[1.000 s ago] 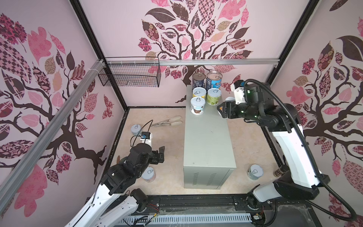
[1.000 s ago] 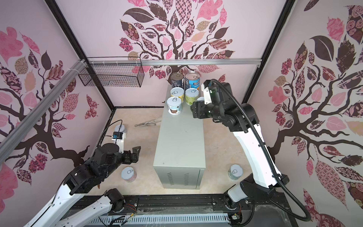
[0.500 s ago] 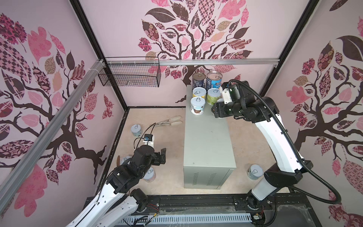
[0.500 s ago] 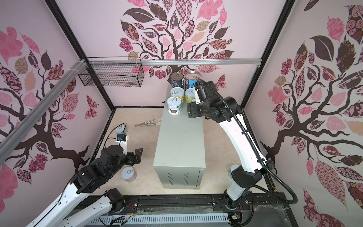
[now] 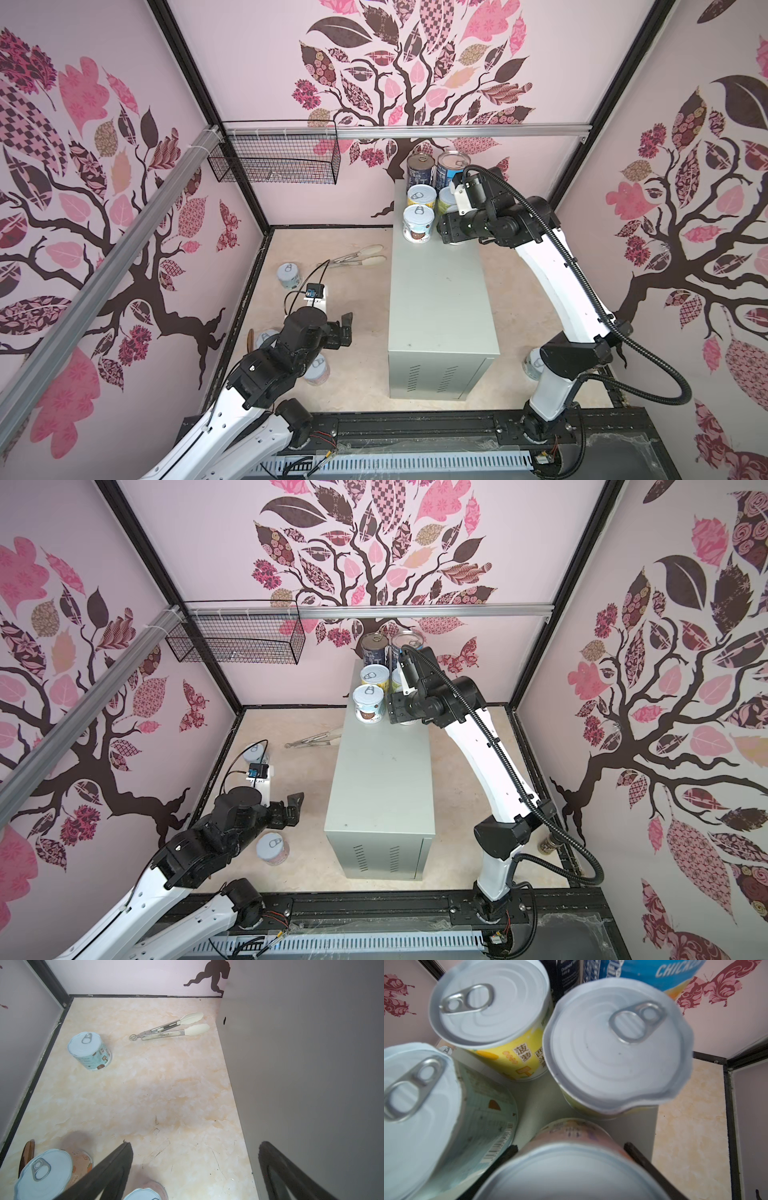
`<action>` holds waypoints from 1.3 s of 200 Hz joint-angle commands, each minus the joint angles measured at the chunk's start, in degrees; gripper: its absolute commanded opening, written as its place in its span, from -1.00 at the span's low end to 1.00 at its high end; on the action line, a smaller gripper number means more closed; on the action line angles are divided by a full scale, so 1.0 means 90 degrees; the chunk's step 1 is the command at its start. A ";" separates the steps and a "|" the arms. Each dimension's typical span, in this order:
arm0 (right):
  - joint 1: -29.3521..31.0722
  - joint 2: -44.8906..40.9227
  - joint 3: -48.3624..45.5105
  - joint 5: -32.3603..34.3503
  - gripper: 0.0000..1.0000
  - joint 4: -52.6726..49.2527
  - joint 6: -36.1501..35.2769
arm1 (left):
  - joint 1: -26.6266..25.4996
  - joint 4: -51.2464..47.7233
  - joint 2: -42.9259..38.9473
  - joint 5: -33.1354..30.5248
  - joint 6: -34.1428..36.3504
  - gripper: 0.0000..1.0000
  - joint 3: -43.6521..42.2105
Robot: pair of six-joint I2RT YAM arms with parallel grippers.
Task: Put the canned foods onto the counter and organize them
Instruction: 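Carry the pink-labelled can over the cabinet top beside the white-and-blue can, then lower the pink-labelled can onto the cabinet top and open the right gripper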
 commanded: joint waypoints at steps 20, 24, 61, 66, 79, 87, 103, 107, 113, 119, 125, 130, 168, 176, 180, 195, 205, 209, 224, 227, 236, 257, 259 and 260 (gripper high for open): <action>-0.0001 0.0258 0.0377 0.0135 0.41 0.0175 -0.0105 | 0.0083 0.0170 -0.0020 0.0121 0.0074 0.96 -0.0173; -0.0005 0.0280 0.0398 0.0135 0.42 0.0176 -0.0106 | 0.0095 0.0167 -0.0020 0.0126 0.0068 0.96 -0.0170; -0.0007 0.0420 0.0489 0.0114 0.58 0.0152 -0.0106 | 0.0103 0.0162 -0.0040 0.0134 0.0067 0.96 -0.0183; -0.0006 0.0416 0.0491 0.0114 0.60 0.0155 -0.0106 | 0.0110 0.0159 -0.0040 0.0136 0.0067 0.96 -0.0191; -0.0004 0.0388 0.0494 0.0167 0.67 0.0148 -0.0106 | 0.0110 0.0158 -0.0040 0.0132 0.0067 0.96 -0.0192; -0.0007 0.0356 0.0499 0.0212 0.73 0.0154 -0.0106 | 0.0111 0.0158 -0.0049 0.0141 0.0067 0.96 -0.0191; -0.0003 0.0278 0.0503 0.0263 0.77 0.0170 -0.0116 | 0.0117 0.0162 -0.0040 0.0126 0.0076 0.96 -0.0193; -0.0005 0.0259 0.0514 0.0263 0.77 0.0176 -0.0116 | 0.0117 0.0159 -0.0040 0.0130 0.0078 0.96 -0.0193; -0.0006 0.0230 0.0510 0.0272 0.77 0.0195 -0.0111 | 0.0126 0.0158 -0.0040 0.0120 0.0084 0.96 -0.0198; -0.0006 0.0181 0.0496 0.0269 0.78 0.0235 -0.0116 | 0.0127 0.0166 -0.0034 0.0115 0.0086 0.96 -0.0193; -0.0001 0.0123 0.0457 0.0275 0.79 0.0282 -0.0112 | 0.0127 0.0164 -0.0037 0.0116 0.0091 0.96 -0.0192; -0.0005 0.0060 0.0412 0.0270 0.80 0.0340 -0.0115 | 0.0125 0.0149 -0.0039 0.0104 0.0079 0.96 -0.0198; -0.0007 -0.0634 -0.0134 0.0112 0.94 0.0884 -0.0106 | 0.0127 0.0128 -0.0031 0.0053 0.0067 0.96 -0.0190; -0.0004 -0.0796 -0.0223 0.0105 1.00 0.0944 -0.0119 | 0.0127 0.0125 -0.0026 0.0040 0.0067 0.96 -0.0192; -0.0006 -0.0865 -0.0255 0.0100 1.00 0.0967 -0.0130 | 0.0127 0.0121 -0.0021 0.0042 0.0067 0.96 -0.0188; -0.0003 -0.1123 -0.0381 0.0094 1.00 0.1006 -0.0154 | 0.0127 0.0100 -0.0001 0.0010 0.0059 0.96 -0.0193; 0.0001 -0.1315 -0.0492 0.0098 1.00 0.1032 -0.0155 | 0.0127 0.0090 0.0002 -0.0008 0.0057 0.96 -0.0183; -0.0002 -0.1401 -0.0552 0.0099 1.00 0.1049 -0.0155 | 0.0127 0.0082 0.0006 -0.0015 0.0057 0.96 -0.0173; -0.0006 -0.1762 -0.0929 0.0084 1.00 0.1190 -0.0148 | 0.0127 0.0055 -0.0015 -0.0052 0.0062 0.96 -0.0149; -0.0007 -0.1855 -0.1023 0.0073 1.00 0.1233 -0.0146 | 0.0127 0.0048 -0.0025 -0.0052 0.0058 0.96 -0.0140; -0.0006 -0.2128 -0.1415 0.0050 0.97 0.1398 -0.0137 | 0.0136 0.0020 -0.0074 -0.0039 0.0082 0.96 -0.0115; -0.0001 -0.2795 -0.2358 0.0020 0.80 0.1830 -0.0103 | 0.0184 0.0180 -0.0384 0.0279 0.0209 0.96 -0.0167; -0.0006 -0.2854 -0.2438 0.0021 0.77 0.1874 -0.0098 | 0.0193 0.0202 -0.0433 0.0315 0.0220 0.96 -0.0179; -0.0006 -0.2882 -0.2479 0.0021 0.75 0.1889 -0.0097 | 0.0194 0.0209 -0.0447 0.0331 0.0226 0.96 -0.0181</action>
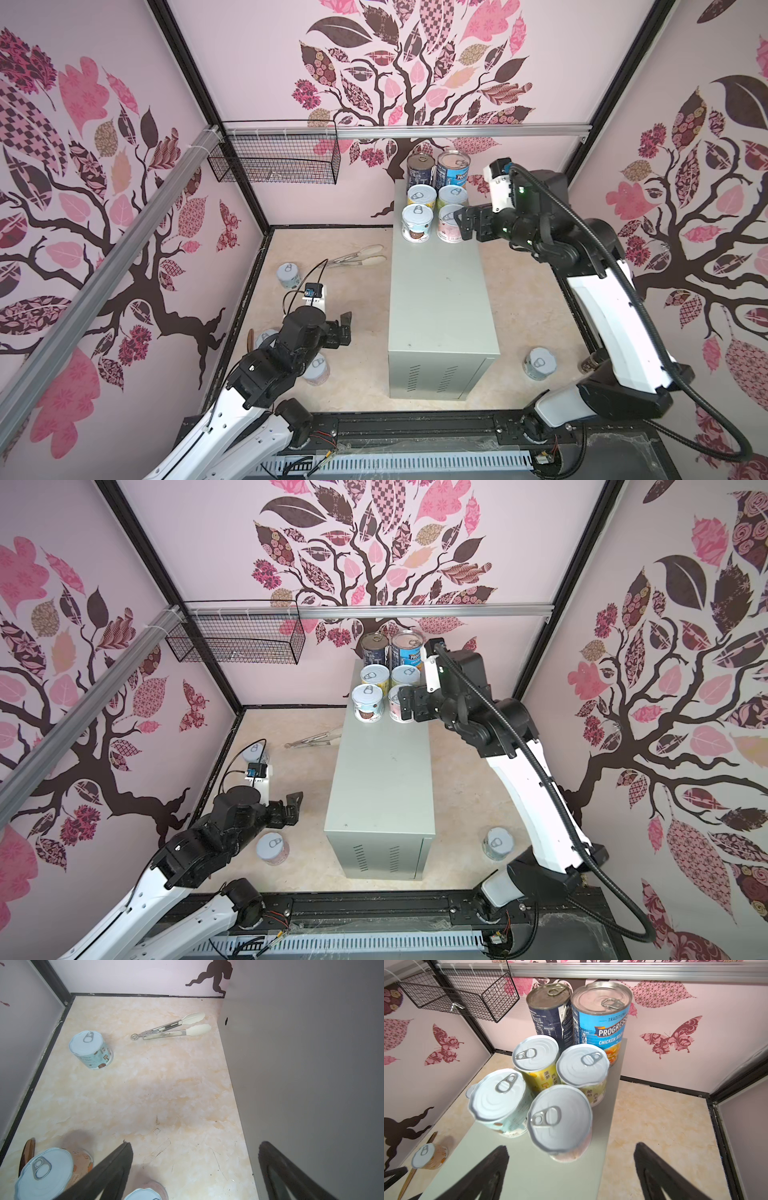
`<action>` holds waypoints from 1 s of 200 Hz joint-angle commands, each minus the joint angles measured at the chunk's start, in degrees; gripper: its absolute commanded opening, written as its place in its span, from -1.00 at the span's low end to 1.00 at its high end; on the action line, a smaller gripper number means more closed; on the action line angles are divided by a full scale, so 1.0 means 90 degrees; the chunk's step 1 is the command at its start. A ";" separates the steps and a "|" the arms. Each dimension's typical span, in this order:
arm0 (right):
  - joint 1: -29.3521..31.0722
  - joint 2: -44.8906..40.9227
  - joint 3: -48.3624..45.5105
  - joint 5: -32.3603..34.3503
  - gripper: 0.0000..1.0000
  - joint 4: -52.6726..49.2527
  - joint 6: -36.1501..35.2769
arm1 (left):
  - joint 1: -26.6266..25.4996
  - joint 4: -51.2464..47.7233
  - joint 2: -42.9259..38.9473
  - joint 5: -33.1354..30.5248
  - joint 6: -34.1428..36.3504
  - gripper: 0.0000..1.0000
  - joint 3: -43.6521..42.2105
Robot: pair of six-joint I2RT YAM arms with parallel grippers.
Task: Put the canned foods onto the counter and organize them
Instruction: 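Lower the pink-labelled can onto the cabinet top and open the right gripper, then draw the right gripper back from the cans and away from the cabinet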
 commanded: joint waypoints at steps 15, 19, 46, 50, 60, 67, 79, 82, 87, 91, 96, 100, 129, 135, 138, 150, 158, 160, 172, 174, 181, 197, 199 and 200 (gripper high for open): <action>-0.0012 -0.0917 -0.1294 -0.0072 0.41 0.0727 0.0109 | 0.0103 0.0314 -0.0593 0.0459 0.0283 0.96 -0.0187; -0.0012 -0.0982 -0.1431 -0.0090 0.32 0.0783 0.0124 | 0.0112 0.0316 -0.0633 0.0481 0.0294 0.96 -0.0168; -0.0010 -0.1330 -0.2237 -0.0241 0.13 0.1158 0.0276 | 0.0122 0.0276 -0.0720 0.0404 0.0331 0.96 -0.0098; -0.0007 -0.1353 -0.2331 -0.0255 0.12 0.1202 0.0290 | 0.0123 0.0264 -0.0715 0.0396 0.0326 0.96 -0.0106; -0.0012 -0.1393 -0.2513 -0.0280 0.06 0.1309 0.0320 | 0.0123 0.0233 -0.0693 0.0381 0.0317 0.96 -0.0132; -0.0012 -0.1396 -0.2616 -0.0323 0.03 0.1384 0.0351 | 0.0123 0.0219 -0.0673 0.0386 0.0296 0.96 -0.0145; -0.0003 -0.1379 -0.2735 -0.0417 0.00 0.1506 0.0407 | 0.0122 0.0200 -0.0646 0.0389 0.0282 0.96 -0.0154; -0.0007 -0.1368 -0.2757 -0.0436 -0.01 0.1534 0.0410 | 0.0123 0.0193 -0.0650 0.0391 0.0280 0.96 -0.0156; -0.0012 -0.1350 -0.2787 -0.0463 -0.02 0.1568 0.0423 | 0.0122 0.0199 -0.0652 0.0394 0.0285 0.96 -0.0166; -0.0009 -0.1330 -0.2800 -0.0473 -0.03 0.1601 0.0428 | 0.0123 0.0204 -0.0665 0.0385 0.0286 0.96 -0.0170; -0.0012 -0.1297 -0.2814 -0.0466 -0.04 0.1619 0.0432 | 0.0123 0.0209 -0.0665 0.0383 0.0280 0.96 -0.0183; -0.0012 -0.1267 -0.2816 -0.0464 -0.06 0.1644 0.0425 | 0.0120 0.0212 -0.0661 0.0384 0.0286 0.96 -0.0185; -0.0007 -0.1077 -0.2802 -0.0408 -0.10 0.1779 0.0391 | 0.0123 0.0221 -0.0607 0.0399 0.0306 0.96 -0.0206; -0.0007 -0.1043 -0.2804 -0.0396 -0.10 0.1804 0.0384 | 0.0123 0.0221 -0.0596 0.0413 0.0314 0.96 -0.0205; -0.0010 -0.1030 -0.2803 -0.0387 -0.10 0.1814 0.0373 | 0.0129 0.0218 -0.0586 0.0409 0.0316 0.96 -0.0207; -0.0005 -0.0953 -0.2780 -0.0357 -0.11 0.1855 0.0355 | 0.0133 0.0225 -0.0573 0.0423 0.0316 0.96 -0.0200; -0.0009 -0.0897 -0.2760 -0.0347 -0.11 0.1866 0.0344 | 0.0142 0.0233 -0.0563 0.0439 0.0326 0.96 -0.0213; -0.0004 -0.0883 -0.2758 -0.0352 -0.11 0.1871 0.0344 | 0.0149 0.0237 -0.0563 0.0443 0.0326 0.96 -0.0210; -0.0012 -0.0809 -0.2725 -0.0337 -0.11 0.1883 0.0330 | 0.0170 0.0239 -0.0553 0.0474 0.0336 0.96 -0.0219; -0.0012 -0.0797 -0.2720 -0.0337 -0.11 0.1885 0.0326 | 0.0179 0.0246 -0.0546 0.0476 0.0336 0.96 -0.0228; -0.0005 -0.0763 -0.2707 -0.0328 -0.12 0.1895 0.0319 | 0.0198 0.0254 -0.0536 0.0499 0.0341 0.96 -0.0226; -0.0012 -0.0718 -0.2652 -0.0328 -0.12 0.1903 0.0306 | 0.0258 0.0256 -0.0515 0.0516 0.0350 0.96 -0.0224; -0.0012 -0.0706 -0.2648 -0.0328 -0.12 0.1904 0.0303 | 0.0262 0.0262 -0.0509 0.0523 0.0354 0.96 -0.0225; -0.0012 -0.0704 -0.2647 -0.0327 -0.12 0.1905 0.0304 | 0.0270 0.0265 -0.0507 0.0524 0.0355 0.96 -0.0225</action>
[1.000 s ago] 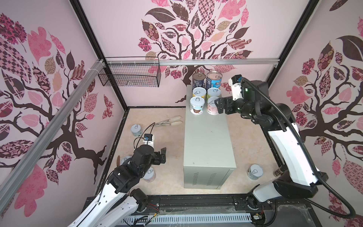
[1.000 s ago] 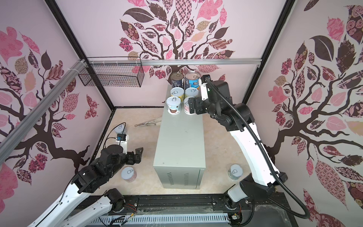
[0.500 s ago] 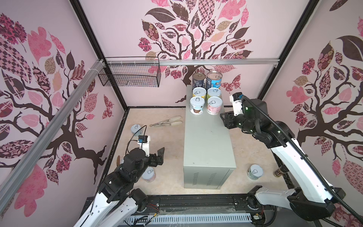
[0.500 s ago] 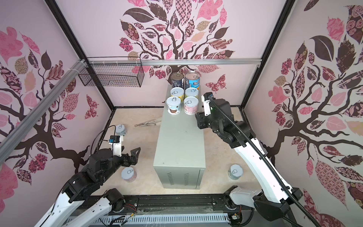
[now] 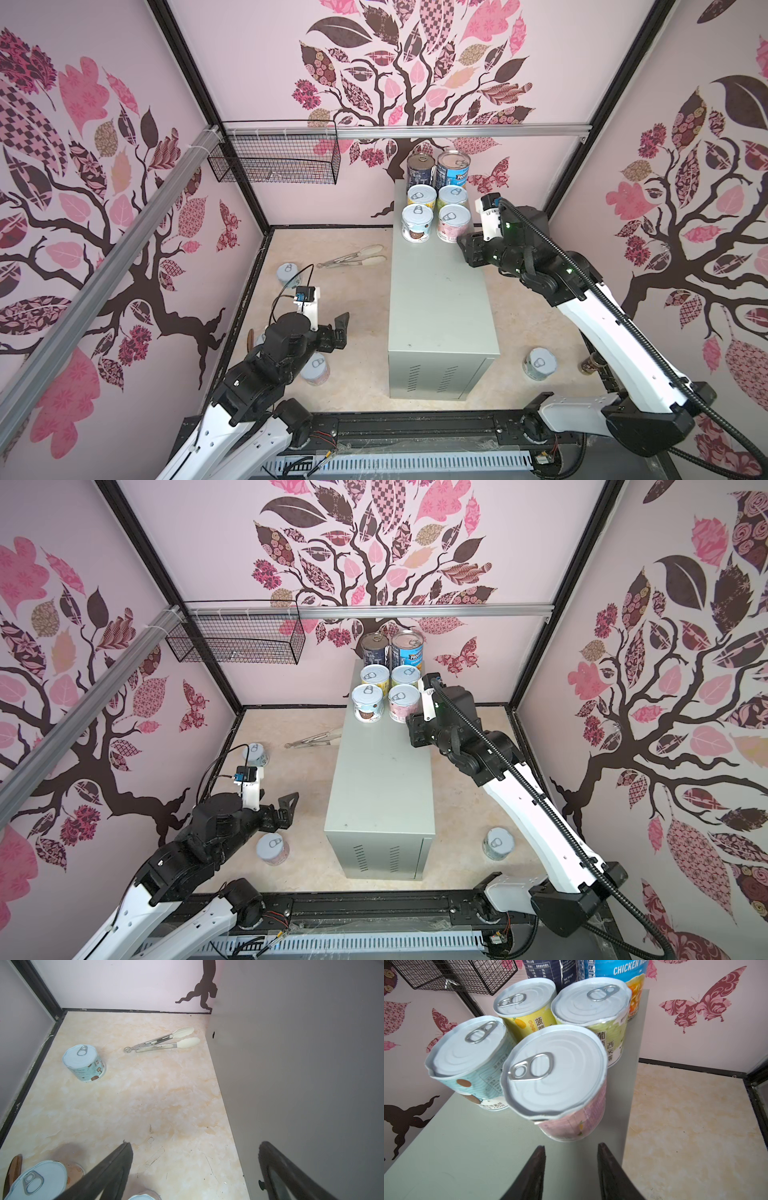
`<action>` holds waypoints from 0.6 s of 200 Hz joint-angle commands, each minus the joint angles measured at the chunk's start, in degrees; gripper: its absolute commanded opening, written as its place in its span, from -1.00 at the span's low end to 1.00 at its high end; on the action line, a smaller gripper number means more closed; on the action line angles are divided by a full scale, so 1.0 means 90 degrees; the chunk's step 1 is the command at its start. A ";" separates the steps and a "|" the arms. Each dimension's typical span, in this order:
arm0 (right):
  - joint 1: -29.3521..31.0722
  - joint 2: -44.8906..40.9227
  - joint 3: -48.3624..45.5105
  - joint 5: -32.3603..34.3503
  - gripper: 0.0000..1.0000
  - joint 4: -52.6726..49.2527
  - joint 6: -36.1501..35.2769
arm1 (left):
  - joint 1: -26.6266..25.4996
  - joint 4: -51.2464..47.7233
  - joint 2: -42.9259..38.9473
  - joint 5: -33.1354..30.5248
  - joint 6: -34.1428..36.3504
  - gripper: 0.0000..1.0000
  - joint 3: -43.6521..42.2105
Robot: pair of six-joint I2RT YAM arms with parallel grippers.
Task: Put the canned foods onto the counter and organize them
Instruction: 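Draw the right gripper back from the cans and away from the cabinet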
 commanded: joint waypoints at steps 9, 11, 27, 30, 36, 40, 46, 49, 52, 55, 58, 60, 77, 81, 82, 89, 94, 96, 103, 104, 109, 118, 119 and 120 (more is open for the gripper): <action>-0.0003 0.0162 0.0268 0.0079 -0.12 0.0132 -0.0078 | 0.0125 0.0139 0.0033 0.0128 0.0078 0.96 -0.0157; -0.0007 0.0167 0.0264 0.0090 -0.12 0.0134 -0.0085 | 0.0133 0.0144 0.0045 0.0135 0.0078 0.96 -0.0158; -0.0016 0.0227 0.0272 0.0155 -0.16 0.0182 -0.0146 | 0.0194 0.0170 0.0052 0.0202 0.0078 0.96 -0.0163; -0.0016 0.0244 0.0286 0.0159 -0.16 0.0183 -0.0149 | 0.0204 0.0176 0.0052 0.0219 0.0072 0.96 -0.0161; -0.0017 0.0276 0.0299 0.0168 -0.17 0.0175 -0.0158 | 0.0225 0.0176 0.0061 0.0234 0.0069 0.96 -0.0162; -0.0019 0.0296 0.0303 0.0163 -0.17 0.0174 -0.0154 | 0.0234 0.0173 0.0061 0.0244 0.0077 0.96 -0.0157; -0.0022 0.0313 0.0293 0.0151 -0.17 0.0188 -0.0154 | 0.0236 0.0174 0.0071 0.0259 0.0075 0.96 -0.0159; -0.0014 0.0318 0.0285 0.0150 -0.17 0.0200 -0.0150 | 0.0232 0.0163 0.0069 0.0255 0.0067 0.96 -0.0159; -0.0012 0.0323 0.0275 0.0150 -0.17 0.0215 -0.0149 | 0.0233 0.0159 0.0070 0.0254 0.0068 0.96 -0.0159; -0.0016 0.0328 0.0259 0.0145 -0.18 0.0229 -0.0149 | 0.0236 0.0158 0.0064 0.0254 0.0064 0.96 -0.0159; -0.0021 0.0333 0.0249 0.0146 -0.18 0.0245 -0.0149 | 0.0234 0.0161 0.0062 0.0254 0.0068 0.96 -0.0155; -0.0017 0.0334 0.0240 0.0150 -0.18 0.0250 -0.0149 | 0.0233 0.0159 0.0062 0.0250 0.0068 0.96 -0.0165; -0.0018 0.0377 0.0241 0.0167 -0.18 0.0247 -0.0168 | 0.0235 0.0158 0.0052 0.0235 0.0061 0.96 -0.0164; -0.0020 0.0382 0.0252 0.0169 -0.18 0.0242 -0.0169 | 0.0232 0.0160 0.0057 0.0226 0.0059 0.96 -0.0166; -0.0016 0.0385 0.0253 0.0165 -0.18 0.0242 -0.0169 | 0.0229 0.0154 0.0055 0.0221 0.0059 0.96 -0.0167; -0.0017 0.0378 0.0256 0.0170 -0.18 0.0242 -0.0163 | 0.0233 0.0152 0.0052 0.0193 0.0058 0.96 -0.0169; -0.0016 0.0372 0.0253 0.0165 -0.18 0.0252 -0.0168 | 0.0235 0.0141 0.0043 0.0175 0.0050 0.96 -0.0170; -0.0018 0.0369 0.0248 0.0162 -0.18 0.0252 -0.0171 | 0.0231 0.0147 0.0047 0.0173 0.0049 0.96 -0.0169; -0.0021 0.0358 0.0253 0.0178 -0.18 0.0258 -0.0169 | 0.0233 0.0141 0.0048 0.0149 0.0040 0.96 -0.0164; -0.0017 0.0358 0.0253 0.0180 -0.18 0.0255 -0.0169 | 0.0235 0.0141 0.0045 0.0148 0.0040 0.96 -0.0161; -0.0015 0.0348 0.0265 0.0188 -0.18 0.0261 -0.0169 | 0.0236 0.0138 0.0052 0.0131 0.0030 0.96 -0.0164; -0.0016 0.0332 0.0272 0.0191 -0.18 0.0253 -0.0179 | 0.0235 0.0121 0.0052 0.0093 0.0011 0.96 -0.0166; -0.0014 0.0330 0.0267 0.0191 -0.18 0.0253 -0.0179 | 0.0236 0.0120 0.0052 0.0086 0.0006 0.96 -0.0168; -0.0018 0.0329 0.0270 0.0191 -0.18 0.0252 -0.0183 | 0.0231 0.0120 0.0057 0.0077 0.0003 0.96 -0.0173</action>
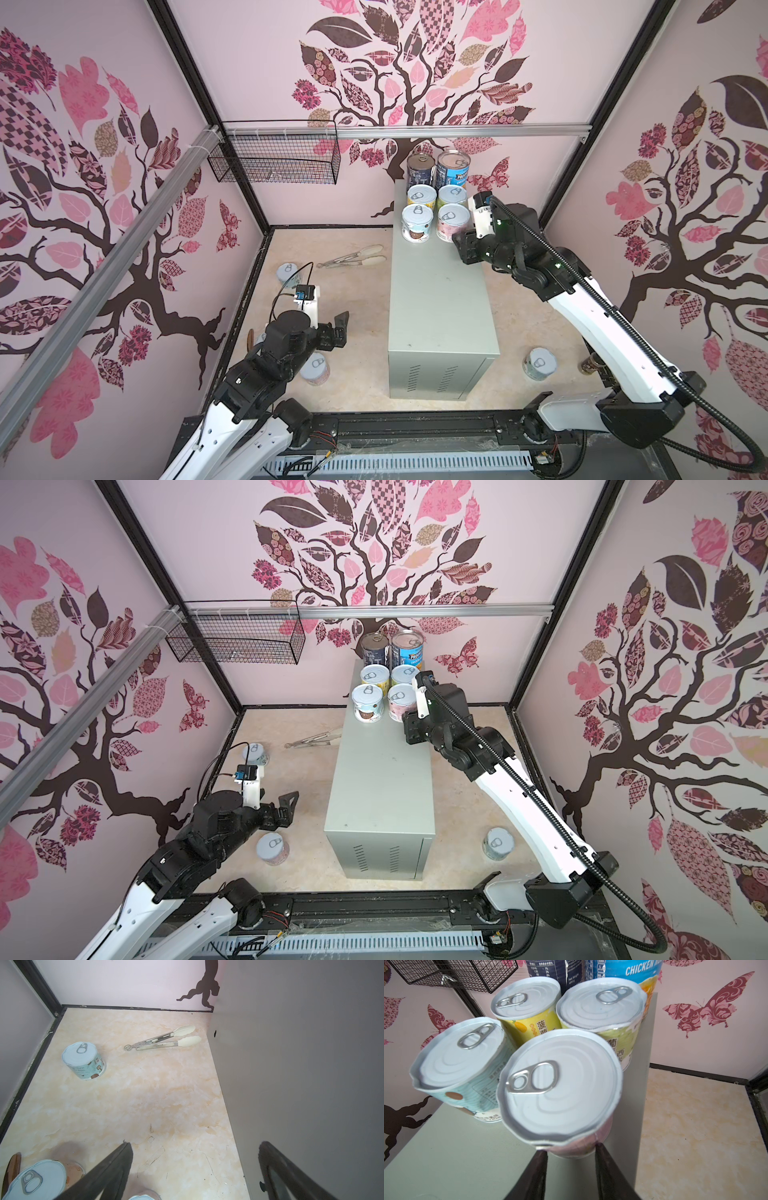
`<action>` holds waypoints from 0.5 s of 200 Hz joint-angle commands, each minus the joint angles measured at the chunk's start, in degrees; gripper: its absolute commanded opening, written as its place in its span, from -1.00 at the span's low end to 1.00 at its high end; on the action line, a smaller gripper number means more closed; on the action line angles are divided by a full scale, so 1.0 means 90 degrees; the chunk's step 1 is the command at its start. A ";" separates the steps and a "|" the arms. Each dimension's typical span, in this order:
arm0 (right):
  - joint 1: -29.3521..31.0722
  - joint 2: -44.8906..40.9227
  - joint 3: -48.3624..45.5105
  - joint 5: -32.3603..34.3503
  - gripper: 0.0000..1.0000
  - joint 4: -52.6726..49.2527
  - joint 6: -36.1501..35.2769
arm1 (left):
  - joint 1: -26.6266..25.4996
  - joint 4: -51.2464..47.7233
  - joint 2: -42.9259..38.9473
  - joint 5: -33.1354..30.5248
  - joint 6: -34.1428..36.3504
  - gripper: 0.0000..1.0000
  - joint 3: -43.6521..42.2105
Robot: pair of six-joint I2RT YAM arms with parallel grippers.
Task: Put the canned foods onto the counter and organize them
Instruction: 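Draw the right gripper back from the cans and away from the cabinet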
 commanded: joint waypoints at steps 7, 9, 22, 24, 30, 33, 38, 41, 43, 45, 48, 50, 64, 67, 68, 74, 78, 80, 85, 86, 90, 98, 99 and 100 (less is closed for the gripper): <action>-0.0019 0.0067 0.0205 0.0123 -0.17 0.0065 -0.0030 | 0.0027 0.0064 -0.0001 -0.0131 -0.0040 0.96 -0.0166; -0.0019 0.0055 0.0207 0.0125 -0.15 0.0053 -0.0030 | 0.0028 0.0064 0.0002 -0.0151 -0.0049 0.96 -0.0171; -0.0020 -0.0041 0.0199 0.0122 -0.05 0.0037 -0.0002 | 0.0029 0.0020 0.0043 -0.0278 -0.0145 0.96 -0.0167; -0.0021 -0.0057 0.0198 0.0124 -0.05 0.0036 0.0011 | 0.0031 0.0018 0.0055 -0.0310 -0.0159 0.96 -0.0168; -0.0016 -0.0115 0.0201 0.0134 -0.02 0.0019 0.0044 | 0.0032 0.0009 0.0088 -0.0395 -0.0229 0.96 -0.0169; -0.0020 -0.0135 0.0207 0.0135 0.00 0.0003 0.0056 | 0.0031 0.0002 0.0117 -0.0432 -0.0257 0.96 -0.0150; -0.0016 -0.0178 0.0224 0.0130 0.04 -0.0038 0.0065 | 0.0032 -0.0043 0.0166 -0.0518 -0.0307 0.96 -0.0133; -0.0020 -0.0203 0.0229 0.0132 0.07 -0.0063 0.0075 | 0.0027 -0.0063 0.0213 -0.0576 -0.0363 0.96 -0.0114; -0.0014 -0.0222 0.0242 0.0134 0.08 -0.0077 0.0077 | 0.0031 -0.0083 0.0237 -0.0617 -0.0404 0.96 -0.0094; -0.0020 -0.0242 0.0250 0.0135 0.09 -0.0095 0.0070 | 0.0032 -0.0112 0.0272 -0.0666 -0.0438 0.96 -0.0074; -0.0020 -0.0271 0.0255 0.0130 0.11 -0.0119 0.0080 | 0.0030 -0.0155 0.0319 -0.0745 -0.0503 0.96 -0.0042; -0.0021 -0.0295 0.0256 0.0134 0.12 -0.0130 0.0090 | 0.0031 -0.0194 0.0358 -0.0810 -0.0551 0.96 -0.0025; -0.0014 -0.0480 0.0210 0.0125 0.23 -0.0206 0.0118 | 0.0032 -0.0455 0.0659 -0.1279 -0.0896 0.96 0.0182; -0.0021 -0.0528 0.0187 0.0125 0.26 -0.0208 0.0130 | 0.0032 -0.0523 0.0720 -0.1381 -0.0949 0.96 0.0245; -0.0021 -0.0546 0.0177 0.0125 0.26 -0.0218 0.0133 | 0.0032 -0.0537 0.0743 -0.1407 -0.0966 0.96 0.0253; -0.0019 -0.0660 0.0115 0.0107 0.29 -0.0211 0.0138 | 0.0032 -0.0669 0.0881 -0.1586 -0.1090 0.96 0.0370; -0.0021 -0.0747 0.0055 0.0112 0.31 -0.0209 0.0154 | 0.0032 -0.0784 0.0951 -0.1677 -0.1181 0.96 0.0466; -0.0017 -0.0781 0.0030 0.0112 0.32 -0.0204 0.0162 | 0.0032 -0.0830 0.0995 -0.1724 -0.1231 0.96 0.0512; -0.0021 -0.0891 -0.0051 0.0111 0.33 -0.0213 0.0174 | 0.0032 -0.0979 0.1072 -0.1809 -0.1339 0.96 0.0636; -0.0017 -0.0913 -0.0064 0.0113 0.33 -0.0216 0.0179 | 0.0027 -0.1005 0.1080 -0.1822 -0.1361 0.96 0.0663; -0.0016 -0.0989 -0.0122 0.0105 0.33 -0.0234 0.0184 | 0.0032 -0.1099 0.1118 -0.1872 -0.1437 0.96 0.0764; -0.0020 -0.1174 -0.0267 0.0095 0.33 -0.0254 0.0202 | 0.0037 -0.1214 0.1146 -0.1898 -0.1575 0.96 0.0905; -0.0021 -0.1201 -0.0289 0.0095 0.33 -0.0260 0.0203 | 0.0034 -0.1220 0.1141 -0.1895 -0.1587 0.96 0.0920; -0.0021 -0.1224 -0.0309 0.0095 0.33 -0.0264 0.0209 | 0.0033 -0.1228 0.1134 -0.1889 -0.1598 0.96 0.0932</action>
